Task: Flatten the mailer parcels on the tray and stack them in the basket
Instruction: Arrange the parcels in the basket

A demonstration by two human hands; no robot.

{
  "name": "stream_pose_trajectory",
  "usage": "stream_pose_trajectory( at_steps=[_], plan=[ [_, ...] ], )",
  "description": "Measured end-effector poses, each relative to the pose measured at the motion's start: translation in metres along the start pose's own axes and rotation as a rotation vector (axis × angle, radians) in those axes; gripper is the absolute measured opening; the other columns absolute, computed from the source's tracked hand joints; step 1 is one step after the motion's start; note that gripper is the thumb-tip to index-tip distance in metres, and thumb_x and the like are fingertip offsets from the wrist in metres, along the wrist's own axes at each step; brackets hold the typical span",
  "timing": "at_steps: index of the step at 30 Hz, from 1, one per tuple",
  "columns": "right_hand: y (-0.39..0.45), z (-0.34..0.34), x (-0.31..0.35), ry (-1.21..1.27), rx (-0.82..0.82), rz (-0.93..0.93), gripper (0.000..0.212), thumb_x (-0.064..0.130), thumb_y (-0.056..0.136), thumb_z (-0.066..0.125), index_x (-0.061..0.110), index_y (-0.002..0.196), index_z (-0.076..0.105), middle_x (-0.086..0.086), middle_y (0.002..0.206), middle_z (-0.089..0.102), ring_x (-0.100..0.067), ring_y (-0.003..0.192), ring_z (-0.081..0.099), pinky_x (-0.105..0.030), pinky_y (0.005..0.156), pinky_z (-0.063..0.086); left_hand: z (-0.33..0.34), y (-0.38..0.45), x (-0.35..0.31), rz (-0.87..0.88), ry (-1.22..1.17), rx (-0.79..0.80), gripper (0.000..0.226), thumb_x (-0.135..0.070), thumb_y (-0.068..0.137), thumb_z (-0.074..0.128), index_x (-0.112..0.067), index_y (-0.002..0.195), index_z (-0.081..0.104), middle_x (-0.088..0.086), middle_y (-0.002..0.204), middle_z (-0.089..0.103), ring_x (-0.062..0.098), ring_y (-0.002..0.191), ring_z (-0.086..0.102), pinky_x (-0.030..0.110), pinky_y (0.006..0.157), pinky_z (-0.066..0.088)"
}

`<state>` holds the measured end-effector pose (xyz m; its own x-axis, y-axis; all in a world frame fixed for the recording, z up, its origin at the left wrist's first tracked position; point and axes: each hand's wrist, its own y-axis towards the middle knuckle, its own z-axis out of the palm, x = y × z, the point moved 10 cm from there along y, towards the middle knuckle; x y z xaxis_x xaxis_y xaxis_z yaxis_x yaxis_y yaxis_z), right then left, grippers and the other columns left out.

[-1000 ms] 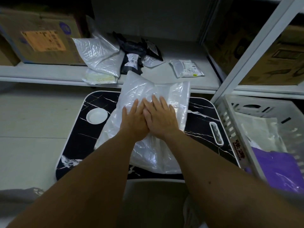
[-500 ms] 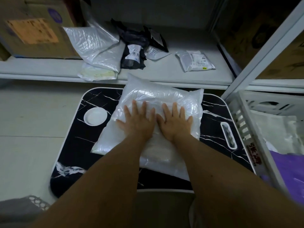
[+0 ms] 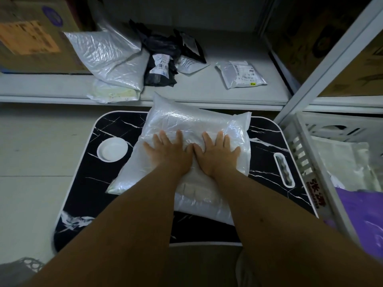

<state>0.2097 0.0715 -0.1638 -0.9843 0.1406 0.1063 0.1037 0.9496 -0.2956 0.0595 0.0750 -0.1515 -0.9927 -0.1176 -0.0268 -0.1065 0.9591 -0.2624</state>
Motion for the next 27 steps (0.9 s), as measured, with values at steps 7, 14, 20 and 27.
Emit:
stream_pose_trajectory(
  at_steps=[7, 14, 20, 27],
  plan=[
    [0.001, -0.015, 0.008, -0.052, -0.158, 0.001, 0.058, 0.061, 0.096, 0.016, 0.031, 0.143, 0.034, -0.01, 0.151, 0.032, -0.031, 0.14, 0.026, -0.061, 0.11, 0.017, -0.013, 0.007, -0.006, 0.027, 0.056, -0.053, 0.055, -0.053, 0.097, 0.014, -0.027, 0.141, 0.035, 0.019, 0.134, 0.047, 0.035, 0.119, 0.047, 0.046, 0.093, 0.037],
    [0.008, -0.07, 0.034, -0.011, -0.564, -0.144, 0.036, 0.035, 0.092, 0.044, 0.015, 0.116, 0.062, -0.009, 0.123, 0.054, -0.028, 0.119, 0.044, -0.048, 0.104, 0.027, -0.064, 0.016, -0.02, 0.183, 0.03, -0.39, 0.042, -0.041, 0.094, 0.035, -0.016, 0.124, 0.05, 0.012, 0.135, 0.04, 0.03, 0.13, 0.031, 0.047, 0.107, 0.025],
    [0.043, -0.021, 0.03, -0.02, -0.149, -0.195, 0.055, 0.053, 0.097, 0.02, 0.044, 0.15, 0.009, -0.001, 0.163, -0.002, -0.037, 0.147, -0.01, -0.068, 0.111, 0.0, -0.006, 0.05, -0.005, 0.183, -0.035, 0.013, 0.056, -0.064, 0.092, 0.005, -0.05, 0.145, -0.009, -0.006, 0.159, -0.013, 0.04, 0.143, -0.014, 0.07, 0.107, 0.003],
    [0.051, -0.009, 0.018, -0.036, 0.006, -0.094, 0.061, 0.065, 0.093, 0.013, 0.047, 0.15, 0.005, -0.004, 0.162, -0.01, -0.038, 0.147, -0.012, -0.068, 0.11, 0.0, 0.004, 0.055, -0.003, 0.094, -0.098, 0.106, 0.059, -0.067, 0.091, 0.002, -0.048, 0.147, -0.004, -0.001, 0.159, -0.015, 0.036, 0.144, -0.016, 0.07, 0.108, -0.001]
  ],
)
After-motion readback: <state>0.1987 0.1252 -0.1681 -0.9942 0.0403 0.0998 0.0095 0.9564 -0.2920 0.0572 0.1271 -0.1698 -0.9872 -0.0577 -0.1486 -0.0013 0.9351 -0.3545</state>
